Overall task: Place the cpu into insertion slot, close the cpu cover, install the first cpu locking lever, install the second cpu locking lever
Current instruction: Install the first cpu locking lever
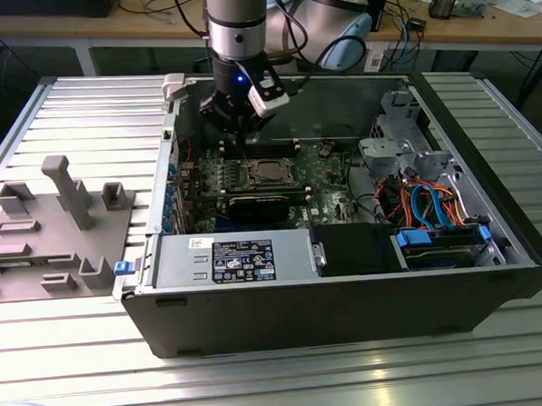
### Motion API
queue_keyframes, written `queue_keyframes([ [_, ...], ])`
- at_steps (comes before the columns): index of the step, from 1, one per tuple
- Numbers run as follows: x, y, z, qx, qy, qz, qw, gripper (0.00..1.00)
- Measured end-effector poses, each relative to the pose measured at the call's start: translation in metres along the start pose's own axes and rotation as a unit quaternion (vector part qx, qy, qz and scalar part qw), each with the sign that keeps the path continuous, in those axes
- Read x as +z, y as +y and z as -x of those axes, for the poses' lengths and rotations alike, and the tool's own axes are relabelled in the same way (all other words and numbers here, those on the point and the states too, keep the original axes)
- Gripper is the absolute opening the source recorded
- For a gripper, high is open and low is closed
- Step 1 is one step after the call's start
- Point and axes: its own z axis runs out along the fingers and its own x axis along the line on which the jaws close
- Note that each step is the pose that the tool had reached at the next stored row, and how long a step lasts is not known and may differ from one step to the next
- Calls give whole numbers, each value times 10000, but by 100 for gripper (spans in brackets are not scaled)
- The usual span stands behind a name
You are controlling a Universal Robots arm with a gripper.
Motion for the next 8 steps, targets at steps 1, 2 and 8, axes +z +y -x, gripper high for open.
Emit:
queue_keyframes([
  [1,0,0,-6,0,0,0,10000,11],
  [2,0,0,-11,0,0,0,10000,11],
  [8,0,1,-33,0,0,-1,10000,11],
])
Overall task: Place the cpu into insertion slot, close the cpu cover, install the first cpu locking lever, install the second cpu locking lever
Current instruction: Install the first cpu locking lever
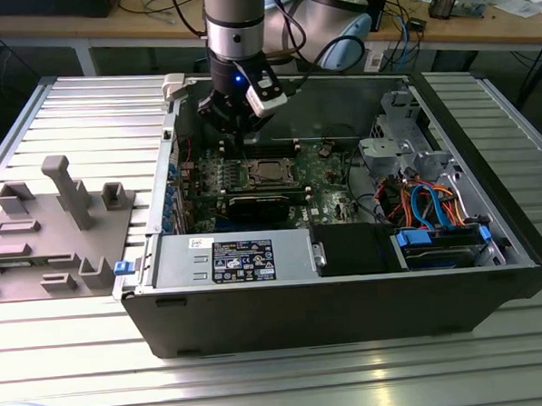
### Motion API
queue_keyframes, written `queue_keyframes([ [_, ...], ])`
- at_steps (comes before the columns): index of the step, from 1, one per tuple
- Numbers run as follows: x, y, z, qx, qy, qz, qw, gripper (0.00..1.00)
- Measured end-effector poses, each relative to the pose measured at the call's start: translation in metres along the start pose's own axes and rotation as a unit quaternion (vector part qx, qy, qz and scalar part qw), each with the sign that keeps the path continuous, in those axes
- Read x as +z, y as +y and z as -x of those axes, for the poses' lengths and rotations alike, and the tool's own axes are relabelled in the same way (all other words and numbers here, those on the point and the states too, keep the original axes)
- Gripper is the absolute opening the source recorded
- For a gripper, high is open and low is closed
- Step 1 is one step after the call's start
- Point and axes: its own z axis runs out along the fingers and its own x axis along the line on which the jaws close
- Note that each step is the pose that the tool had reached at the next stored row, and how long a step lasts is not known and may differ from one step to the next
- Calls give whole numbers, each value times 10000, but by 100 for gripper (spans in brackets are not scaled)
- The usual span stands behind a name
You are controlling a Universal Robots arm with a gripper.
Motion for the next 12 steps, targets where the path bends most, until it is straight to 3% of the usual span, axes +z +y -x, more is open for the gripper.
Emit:
queue_keyframes([
  [12,0,1,-34,0,0,1,10000,11],
])
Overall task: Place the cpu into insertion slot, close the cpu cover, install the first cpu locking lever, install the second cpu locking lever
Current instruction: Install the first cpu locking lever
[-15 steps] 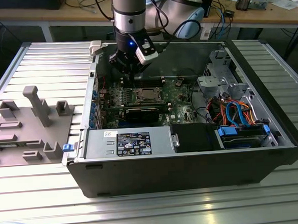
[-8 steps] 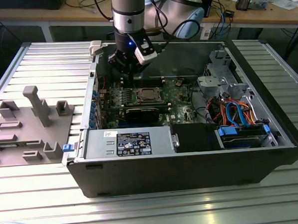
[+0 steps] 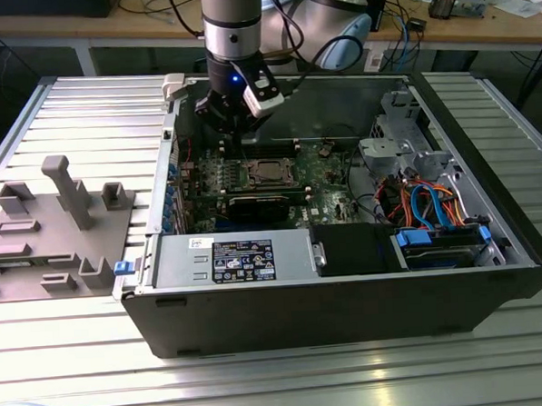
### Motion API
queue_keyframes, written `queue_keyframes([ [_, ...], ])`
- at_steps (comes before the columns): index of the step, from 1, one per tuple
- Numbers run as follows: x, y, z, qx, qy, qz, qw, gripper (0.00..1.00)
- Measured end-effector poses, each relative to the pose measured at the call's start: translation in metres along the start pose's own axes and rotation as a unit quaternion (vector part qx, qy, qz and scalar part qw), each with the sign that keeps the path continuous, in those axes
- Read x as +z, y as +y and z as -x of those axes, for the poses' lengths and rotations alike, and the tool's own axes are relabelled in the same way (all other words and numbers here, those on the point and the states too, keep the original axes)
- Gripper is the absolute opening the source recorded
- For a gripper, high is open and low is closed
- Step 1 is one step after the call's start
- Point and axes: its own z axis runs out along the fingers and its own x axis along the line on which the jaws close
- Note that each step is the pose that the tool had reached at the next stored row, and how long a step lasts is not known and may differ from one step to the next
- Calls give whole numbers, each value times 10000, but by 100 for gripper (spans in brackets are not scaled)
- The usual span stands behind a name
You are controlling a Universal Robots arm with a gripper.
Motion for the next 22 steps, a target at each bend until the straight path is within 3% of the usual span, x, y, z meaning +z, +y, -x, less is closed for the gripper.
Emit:
queue_keyframes([
  [12,-1,6,-48,0,1,7,10000,11],
  [16,0,21,-86,-1,-1,63,10000,11],
  [22,0,53,-146,-19,-1,87,10000,11],
])
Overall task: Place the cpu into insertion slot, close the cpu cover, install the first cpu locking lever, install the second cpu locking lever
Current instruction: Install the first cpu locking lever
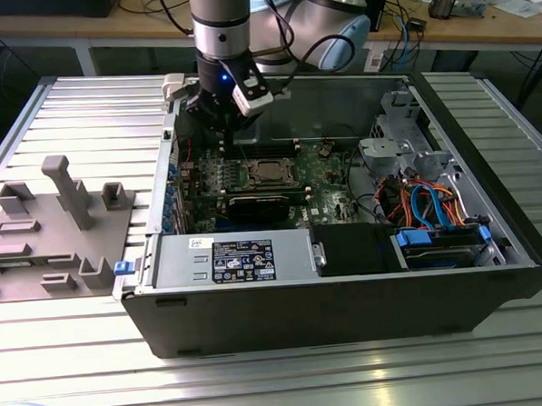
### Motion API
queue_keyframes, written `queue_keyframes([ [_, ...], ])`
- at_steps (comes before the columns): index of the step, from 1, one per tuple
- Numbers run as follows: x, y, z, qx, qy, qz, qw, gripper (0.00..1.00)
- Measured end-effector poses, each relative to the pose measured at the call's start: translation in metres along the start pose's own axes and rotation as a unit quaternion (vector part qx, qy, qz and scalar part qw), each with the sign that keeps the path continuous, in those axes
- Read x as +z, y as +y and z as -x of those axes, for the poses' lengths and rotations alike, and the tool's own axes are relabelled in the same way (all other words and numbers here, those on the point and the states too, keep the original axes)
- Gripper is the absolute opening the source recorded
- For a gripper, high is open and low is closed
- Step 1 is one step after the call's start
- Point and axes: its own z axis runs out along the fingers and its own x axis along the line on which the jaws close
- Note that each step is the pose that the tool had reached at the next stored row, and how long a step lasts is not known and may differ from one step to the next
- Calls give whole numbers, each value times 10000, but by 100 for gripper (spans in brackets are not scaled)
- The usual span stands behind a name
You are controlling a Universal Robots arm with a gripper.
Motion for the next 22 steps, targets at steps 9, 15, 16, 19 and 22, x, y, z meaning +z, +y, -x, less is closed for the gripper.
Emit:
queue_keyframes([
  [9,4,102,1,-94,2,31,10000,11],
  [15,4,126,12,-119,3,44,9999,11],
  [16,4,126,18,-120,3,44,9999,11],
  [19,4,126,18,-119,3,44,9999,11],
  [22,4,126,20,-119,3,44,9999,11],
])
